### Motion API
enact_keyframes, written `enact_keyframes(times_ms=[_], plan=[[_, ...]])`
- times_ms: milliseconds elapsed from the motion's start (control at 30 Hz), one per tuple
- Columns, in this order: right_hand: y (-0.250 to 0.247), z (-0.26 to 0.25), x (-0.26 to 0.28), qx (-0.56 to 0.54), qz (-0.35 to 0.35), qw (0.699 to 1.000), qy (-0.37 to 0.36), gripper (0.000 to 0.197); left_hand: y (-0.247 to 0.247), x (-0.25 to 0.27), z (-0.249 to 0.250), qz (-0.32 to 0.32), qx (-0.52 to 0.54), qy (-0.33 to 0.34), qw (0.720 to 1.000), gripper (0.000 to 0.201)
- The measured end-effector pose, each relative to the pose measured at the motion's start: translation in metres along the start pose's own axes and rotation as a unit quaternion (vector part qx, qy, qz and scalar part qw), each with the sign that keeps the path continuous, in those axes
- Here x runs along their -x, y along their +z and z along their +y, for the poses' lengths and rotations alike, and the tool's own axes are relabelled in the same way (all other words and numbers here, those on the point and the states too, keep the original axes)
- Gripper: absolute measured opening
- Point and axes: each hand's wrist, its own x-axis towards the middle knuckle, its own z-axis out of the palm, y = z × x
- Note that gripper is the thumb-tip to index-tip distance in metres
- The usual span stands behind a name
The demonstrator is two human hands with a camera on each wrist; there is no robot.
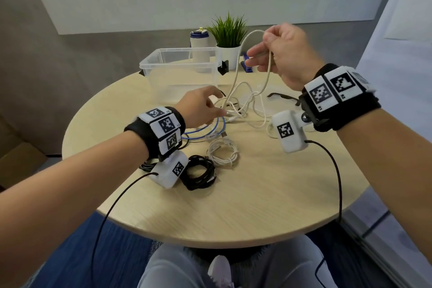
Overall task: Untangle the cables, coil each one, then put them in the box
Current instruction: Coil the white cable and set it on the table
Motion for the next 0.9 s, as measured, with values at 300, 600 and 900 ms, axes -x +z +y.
enact_keyframes(times_ms=[300, 600, 900], plan=[[0.005, 0.014, -0.001, 0.014, -0.019, 0.999, 0.031, 0.013, -0.009, -0.020, 0.002, 0.078, 0.201, -0.014, 0.976, 0.019], [0.029, 0.044, 0.012, 0.122, -0.180, 0.970, 0.110, 0.017, -0.038, -0.028, 0.020, 0.109, 0.360, 0.023, 0.926, 0.021], [0.009, 0.053, -0.013, 0.226, -0.029, 0.970, 0.089, 0.012, -0.062, -0.023, 0.011, 0.138, 0.266, -0.046, 0.953, 0.027]])
